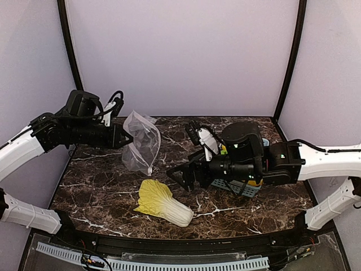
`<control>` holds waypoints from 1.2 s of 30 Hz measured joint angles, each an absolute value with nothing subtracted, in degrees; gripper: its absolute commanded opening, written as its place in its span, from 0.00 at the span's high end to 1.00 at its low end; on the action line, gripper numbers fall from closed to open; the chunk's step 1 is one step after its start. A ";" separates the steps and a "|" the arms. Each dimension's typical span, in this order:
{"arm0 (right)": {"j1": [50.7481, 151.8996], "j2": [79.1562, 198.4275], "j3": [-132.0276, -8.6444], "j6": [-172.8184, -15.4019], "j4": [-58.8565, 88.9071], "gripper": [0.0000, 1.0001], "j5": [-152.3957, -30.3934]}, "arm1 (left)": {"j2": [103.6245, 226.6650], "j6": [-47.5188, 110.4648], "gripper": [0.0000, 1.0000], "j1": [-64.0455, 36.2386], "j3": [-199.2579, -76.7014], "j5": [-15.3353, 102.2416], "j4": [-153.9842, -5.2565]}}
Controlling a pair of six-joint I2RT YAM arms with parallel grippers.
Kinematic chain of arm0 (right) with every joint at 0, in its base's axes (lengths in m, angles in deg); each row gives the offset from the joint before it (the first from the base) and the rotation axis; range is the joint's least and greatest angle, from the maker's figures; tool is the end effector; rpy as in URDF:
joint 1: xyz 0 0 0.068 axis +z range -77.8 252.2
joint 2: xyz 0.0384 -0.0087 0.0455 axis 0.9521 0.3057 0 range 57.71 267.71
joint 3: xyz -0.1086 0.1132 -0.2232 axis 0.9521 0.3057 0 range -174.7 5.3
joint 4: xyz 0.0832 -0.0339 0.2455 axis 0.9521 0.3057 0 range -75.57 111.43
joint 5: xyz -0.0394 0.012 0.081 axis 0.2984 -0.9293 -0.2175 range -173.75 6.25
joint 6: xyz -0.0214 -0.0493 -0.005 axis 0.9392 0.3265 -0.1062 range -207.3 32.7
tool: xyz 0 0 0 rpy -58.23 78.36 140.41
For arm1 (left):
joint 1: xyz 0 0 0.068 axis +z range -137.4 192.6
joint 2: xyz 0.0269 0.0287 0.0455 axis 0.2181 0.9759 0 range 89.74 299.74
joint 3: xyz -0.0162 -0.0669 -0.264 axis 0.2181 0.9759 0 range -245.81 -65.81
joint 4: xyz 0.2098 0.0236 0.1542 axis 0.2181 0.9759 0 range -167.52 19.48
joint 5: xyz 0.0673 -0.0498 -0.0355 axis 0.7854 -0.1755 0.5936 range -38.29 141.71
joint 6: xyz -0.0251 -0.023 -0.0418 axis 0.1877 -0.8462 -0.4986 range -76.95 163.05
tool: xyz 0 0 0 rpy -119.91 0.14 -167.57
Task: Place the food in the zip-top bag and seal the zipper
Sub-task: Pick up the fake vegetable from the center of the board.
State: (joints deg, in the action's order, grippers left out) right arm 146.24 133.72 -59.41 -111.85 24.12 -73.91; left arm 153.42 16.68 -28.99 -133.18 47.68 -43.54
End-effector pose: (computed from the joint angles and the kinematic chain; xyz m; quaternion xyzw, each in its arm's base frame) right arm 0.0910 0.2964 0.3414 -0.2995 0.7660 0.3817 0.4216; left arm 0.1764 -0.1600 0.3706 0.1321 0.8568 -0.3034 0.3955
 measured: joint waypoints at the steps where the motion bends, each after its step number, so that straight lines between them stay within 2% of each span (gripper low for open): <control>1: 146.26 133.39 -58.56 -111.57 24.60 0.01 -73.89 | 153.81 17.29 1.00 -28.24 -133.69 47.03 -42.99; 6: 145.25 132.80 -54.91 -110.67 26.75 0.01 -74.04 | 155.76 19.52 0.99 -24.94 -134.23 45.08 -40.02; 13: 138.89 134.09 -53.35 -108.94 28.21 0.01 -78.28 | 154.86 21.10 0.99 -23.00 -134.23 45.06 -37.03; 27: 137.58 153.50 -60.94 -97.19 33.41 0.01 -89.73 | 151.15 21.43 0.99 -21.77 -134.23 44.64 -33.20; 36: 142.04 161.06 -64.26 -93.82 35.23 0.01 -91.57 | 150.86 21.43 0.99 -21.66 -133.75 44.01 -31.91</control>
State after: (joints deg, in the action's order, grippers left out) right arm 142.04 161.06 -64.26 -93.82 35.23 -91.57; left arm 150.86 21.43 -21.66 -133.75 44.01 -31.91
